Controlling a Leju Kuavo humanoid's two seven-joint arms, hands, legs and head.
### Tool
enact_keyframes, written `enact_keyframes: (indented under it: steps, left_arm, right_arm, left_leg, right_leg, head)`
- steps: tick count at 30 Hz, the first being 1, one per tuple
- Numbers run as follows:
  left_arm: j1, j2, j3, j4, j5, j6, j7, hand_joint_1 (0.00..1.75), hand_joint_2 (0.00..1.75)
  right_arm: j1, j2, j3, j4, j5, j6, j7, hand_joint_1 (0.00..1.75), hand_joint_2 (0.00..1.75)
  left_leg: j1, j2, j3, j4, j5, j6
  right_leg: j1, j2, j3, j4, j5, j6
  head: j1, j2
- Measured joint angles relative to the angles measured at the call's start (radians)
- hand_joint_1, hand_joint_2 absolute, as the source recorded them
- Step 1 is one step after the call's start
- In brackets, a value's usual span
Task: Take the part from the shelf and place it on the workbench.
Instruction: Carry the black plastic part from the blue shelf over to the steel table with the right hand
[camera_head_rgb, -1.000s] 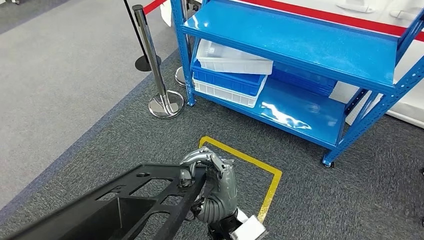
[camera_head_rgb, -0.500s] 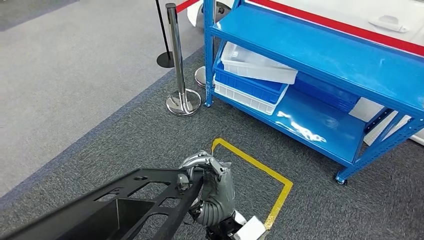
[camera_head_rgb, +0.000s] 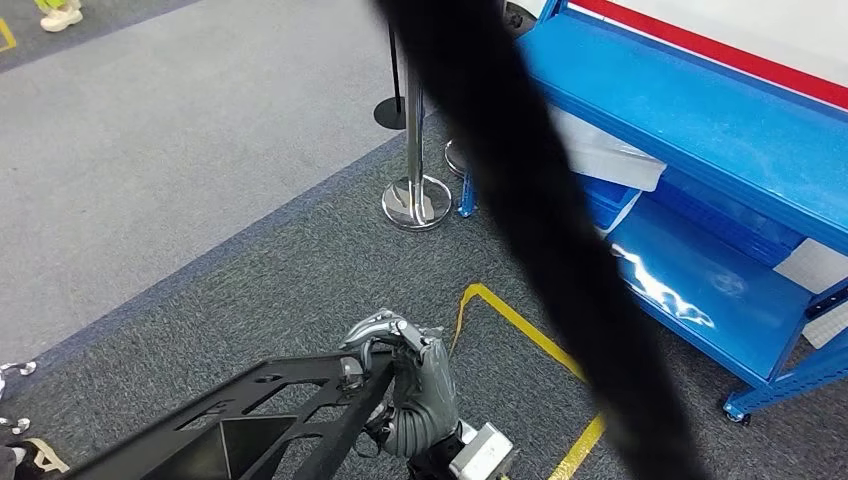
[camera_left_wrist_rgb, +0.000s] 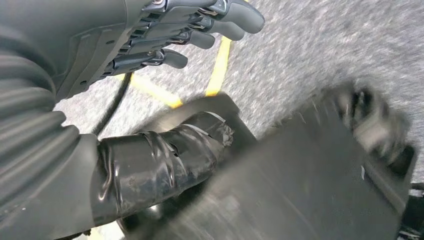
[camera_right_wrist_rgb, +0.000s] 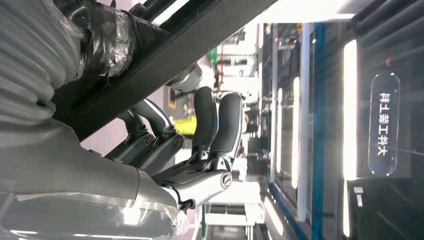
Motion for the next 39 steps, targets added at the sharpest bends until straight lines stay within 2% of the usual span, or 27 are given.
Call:
enact_keyframes:
  steps: [1, 2, 3, 4, 5, 6, 8, 10, 11, 13, 15, 17, 18, 19, 20, 22, 24, 26, 27, 28, 30, 32, 34, 35, 36, 37, 39]
  left_arm:
    - [-0.001, 0.0, 0.0, 0.0, 0.003, -0.002, 0.003, 0.0, 1.75]
    - [-0.002, 0.0, 0.0, 0.0, 0.006, -0.003, 0.005, 0.0, 1.75]
    - [-0.003, 0.0, 0.001, 0.0, 0.008, -0.004, 0.006, 0.0, 1.75]
    - [-0.004, 0.0, 0.001, 0.0, 0.01, -0.005, 0.007, 0.0, 1.75]
    - [-0.004, 0.0, 0.001, 0.0, 0.011, -0.006, 0.007, 0.0, 1.75]
    - [-0.003, 0.0, 0.001, 0.0, 0.011, -0.007, 0.009, 0.0, 1.75]
    - [0.0, 0.0, 0.001, 0.0, 0.01, -0.011, 0.011, 0.0, 1.75]
    - [0.001, 0.001, 0.002, 0.0, 0.014, -0.025, 0.008, 0.0, 1.75]
    - [0.001, 0.002, 0.002, 0.0, 0.018, -0.036, 0.005, 0.0, 1.75]
    - [0.003, 0.003, 0.002, 0.0, 0.023, -0.049, 0.0, 0.0, 1.75]
    - [0.003, 0.003, 0.003, 0.0, 0.022, -0.047, -0.001, 0.0, 1.75]
    - [0.001, 0.003, 0.003, 0.0, 0.016, -0.04, 0.001, 0.0, 1.75]
    - [0.0, 0.003, 0.003, 0.0, 0.013, -0.037, 0.002, 0.0, 1.75]
    - [0.001, 0.003, 0.003, 0.0, 0.011, -0.036, 0.005, 0.0, 1.75]
    - [0.001, 0.003, 0.003, 0.0, 0.01, -0.038, 0.007, 0.0, 1.75]
    - [0.001, 0.002, 0.003, 0.0, 0.004, -0.047, 0.014, 0.0, 1.75]
    - [-0.002, -0.003, 0.003, 0.0, -0.014, -0.054, 0.024, 0.0, 1.75]
    - [-0.005, -0.009, 0.003, 0.0, -0.038, -0.057, 0.036, 0.0, 1.75]
    - [-0.006, -0.011, 0.003, 0.0, -0.048, -0.058, 0.041, 0.0, 1.75]
    - [-0.005, -0.012, 0.003, 0.0, -0.055, -0.059, 0.044, 0.0, 1.75]
    - [-0.006, -0.016, 0.003, -0.001, -0.064, -0.054, 0.046, 0.0, 1.75]
    - [-0.011, -0.018, 0.002, -0.001, -0.068, -0.041, 0.041, 0.0, 1.75]
    - [-0.014, -0.019, 0.002, -0.002, -0.06, -0.028, 0.029, 0.0, 1.75]
    - [-0.013, -0.019, 0.002, -0.002, -0.054, -0.028, 0.022, 0.0, 1.75]
    - [-0.012, -0.02, 0.002, -0.002, -0.049, -0.034, 0.015, 0.0, 1.75]
    - [-0.011, -0.02, 0.002, -0.003, -0.046, -0.043, 0.008, 0.0, 1.75]
    - [-0.008, -0.021, 0.003, -0.003, -0.046, -0.057, -0.002, 0.0, 1.75]
  right_arm:
    - [-0.001, 0.0, 0.001, 0.0, -0.002, 0.005, 0.001, 1.75, 1.75]
    - [-0.002, 0.0, 0.002, 0.002, -0.002, 0.01, 0.001, 1.75, 1.75]
    - [-0.003, 0.0, 0.003, 0.004, -0.003, 0.013, 0.001, 1.75, 1.75]
    - [-0.004, 0.0, 0.004, 0.006, -0.003, 0.015, 0.001, 1.75, 1.75]
    - [-0.006, 0.0, 0.005, 0.007, -0.004, 0.017, 0.001, 1.75, 1.75]
    - [-0.007, 0.0, 0.005, 0.008, -0.005, 0.017, 0.0, 1.75, 1.75]
    - [-0.008, 0.0, 0.006, 0.008, -0.01, 0.018, -0.002, 1.75, 1.75]
    - [-0.009, 0.0, 0.006, 0.009, -0.018, 0.02, -0.005, 1.75, 1.75]
    - [-0.009, 0.0, 0.006, 0.01, -0.021, 0.021, -0.006, 1.75, 1.75]
    - [-0.012, 0.0, 0.006, 0.011, -0.026, 0.023, -0.007, 1.75, 1.75]
    - [-0.014, -0.001, 0.006, 0.013, -0.029, 0.022, -0.007, 1.75, 1.75]
    - [-0.013, -0.002, 0.006, 0.014, -0.029, 0.017, -0.006, 1.75, 1.75]
    - [-0.011, -0.002, 0.006, 0.014, -0.025, 0.013, -0.002, 1.75, 1.75]
    - [-0.01, -0.002, 0.006, 0.014, -0.015, 0.007, 0.004, 1.75, 1.75]
    - [-0.009, -0.003, 0.006, 0.014, -0.002, 0.002, 0.011, 1.75, 1.75]
    - [-0.009, -0.003, 0.006, 0.013, 0.019, -0.009, 0.022, 1.75, 1.75]
    - [-0.005, -0.003, 0.006, 0.01, 0.029, -0.015, 0.023, 1.75, 1.75]
    - [0.003, -0.003, 0.006, 0.003, 0.053, -0.017, 0.023, 1.75, 1.75]
    - [0.006, -0.003, 0.006, -0.002, 0.066, -0.017, 0.024, 1.75, 1.75]
    - [0.006, -0.002, 0.006, -0.007, 0.075, -0.017, 0.026, 1.75, 1.75]
    - [0.008, -0.002, 0.006, -0.015, 0.086, -0.017, 0.031, 1.75, 1.75]
    - [0.013, -0.002, 0.005, -0.024, 0.104, -0.017, 0.044, 1.75, 1.75]
    - [0.021, -0.002, 0.001, -0.035, 0.135, -0.017, 0.065, 1.75, 1.75]
    - [0.024, -0.002, -0.002, -0.041, 0.149, -0.017, 0.074, 1.75, 1.75]
    - [0.027, -0.002, -0.006, -0.046, 0.159, -0.017, 0.079, 1.75, 1.75]
    - [0.029, -0.002, -0.009, -0.051, 0.162, -0.017, 0.082, 1.75, 1.75]
    - [0.033, -0.002, -0.012, -0.058, 0.161, -0.017, 0.083, 1.75, 1.75]
  left_leg:
    - [0.0, 0.03, -0.027, 0.052, -0.026, -0.005]
    - [0.002, 0.047, -0.06, 0.114, -0.052, -0.01]
    - [0.004, 0.054, -0.09, 0.167, -0.069, -0.013]
    - [0.006, 0.058, -0.107, 0.194, -0.07, -0.015]
    - [0.007, 0.061, -0.105, 0.187, -0.053, -0.016]
    - [0.008, 0.066, -0.084, 0.142, -0.021, -0.015]
    - [0.003, 0.102, -0.022, 0.012, 0.036, -0.009]
    - [-0.007, 0.131, 0.011, -0.059, 0.051, 0.003]
    - [-0.012, 0.13, 0.011, -0.063, 0.047, 0.009]
    - [-0.011, 0.108, 0.019, -0.075, 0.05, 0.019]
    - [-0.005, 0.086, 0.036, -0.092, 0.056, 0.035]
    - [-0.003, 0.065, 0.044, -0.098, 0.059, 0.047]
    - [-0.005, 0.053, 0.044, -0.097, 0.059, 0.051]
    - [-0.006, 0.039, 0.044, -0.096, 0.058, 0.051]
    - [-0.007, 0.025, 0.045, -0.093, 0.056, 0.05]
    - [-0.006, -0.005, 0.047, -0.083, 0.049, 0.047]
    - [-0.007, -0.033, 0.039, -0.067, 0.039, 0.039]
    - [-0.002, -0.056, 0.026, -0.059, 0.036, 0.026]
    - [0.0, -0.067, 0.021, -0.06, 0.037, 0.019]
    - [0.003, -0.066, 0.02, -0.06, 0.037, 0.014]
    - [0.0, -0.019, 0.007, -0.029, 0.018, 0.002]
    - [0.0, 0.042, -0.045, 0.073, -0.031, -0.009]
    - [0.005, 0.059, -0.104, 0.177, -0.067, -0.017]
    - [0.006, 0.062, -0.111, 0.186, -0.058, -0.018]
    - [0.007, 0.067, -0.098, 0.16, -0.033, -0.018]
    - [0.006, 0.078, -0.068, 0.099, 0.004, -0.015]
    - [-0.003, 0.121, -0.004, -0.025, 0.052, -0.004]
  right_leg:
    - [0.001, -0.014, 0.001, -0.001, -0.001, -0.003]
    - [0.003, -0.029, 0.002, -0.002, -0.002, -0.005]
    - [0.004, -0.044, 0.002, -0.002, -0.004, -0.006]
    - [0.004, -0.059, 0.003, -0.002, -0.006, -0.007]
    - [0.005, -0.073, 0.004, -0.002, -0.008, -0.007]
    - [0.005, -0.084, 0.007, -0.002, -0.01, -0.006]
    - [0.007, -0.102, 0.013, -0.003, -0.014, -0.001]
    - [0.01, -0.117, 0.019, -0.007, -0.017, 0.01]
    - [0.011, -0.125, 0.023, -0.011, -0.018, 0.015]
    - [0.01, -0.136, 0.036, -0.015, -0.022, 0.028]
    - [0.01, -0.101, 0.026, 0.027, -0.053, 0.033]
    - [0.01, -0.049, -0.032, 0.145, -0.108, 0.028]
    - [0.012, -0.036, -0.067, 0.208, -0.128, 0.026]
    - [0.014, -0.03, -0.093, 0.246, -0.13, 0.024]
    - [0.016, -0.026, -0.103, 0.249, -0.114, 0.023]
    - [0.017, -0.008, -0.074, 0.153, -0.037, 0.02]
    - [0.012, 0.046, -0.033, 0.042, 0.01, 0.019]
    - [0.011, 0.075, -0.019, 0.005, 0.011, 0.018]
    - [0.012, 0.066, -0.016, 0.0, 0.012, 0.016]
    - [0.012, 0.055, -0.012, -0.005, 0.013, 0.011]
    - [0.008, 0.028, 0.001, -0.017, 0.013, 0.0]
    - [0.009, -0.004, 0.01, -0.022, 0.009, -0.007]
    - [0.01, -0.036, 0.014, -0.022, 0.003, -0.009]
    - [0.011, -0.05, 0.017, -0.022, 0.0, -0.008]
    - [0.011, -0.063, 0.021, -0.022, -0.003, -0.007]
    - [0.011, -0.075, 0.027, -0.022, -0.007, -0.005]
    - [0.014, -0.093, 0.037, -0.023, -0.014, 0.001]
  head:
    - [-0.002, 0.0]
    - [-0.004, 0.0]
    - [-0.004, 0.0]
    - [-0.004, 0.0]
    - [-0.004, 0.0]
    - [-0.004, 0.0]
    - [-0.005, 0.0]
    - [-0.006, 0.0]
    - [-0.007, 0.0]
    - [-0.008, 0.0]
    - [-0.009, 0.0]
    - [-0.012, 0.0]
    - [-0.012, 0.0]
    - [-0.012, 0.0]
    - [-0.011, 0.0]
    - [-0.011, 0.0]
    - [-0.012, 0.0]
    - [-0.01, 0.0]
    - [-0.009, 0.0]
    - [-0.008, 0.0]
    - [-0.01, 0.0]
    - [-0.012, 0.0]
    - [-0.012, 0.0]
    - [-0.012, 0.0]
    - [-0.012, 0.0]
    - [-0.012, 0.0]
    - [-0.011, 0.0]
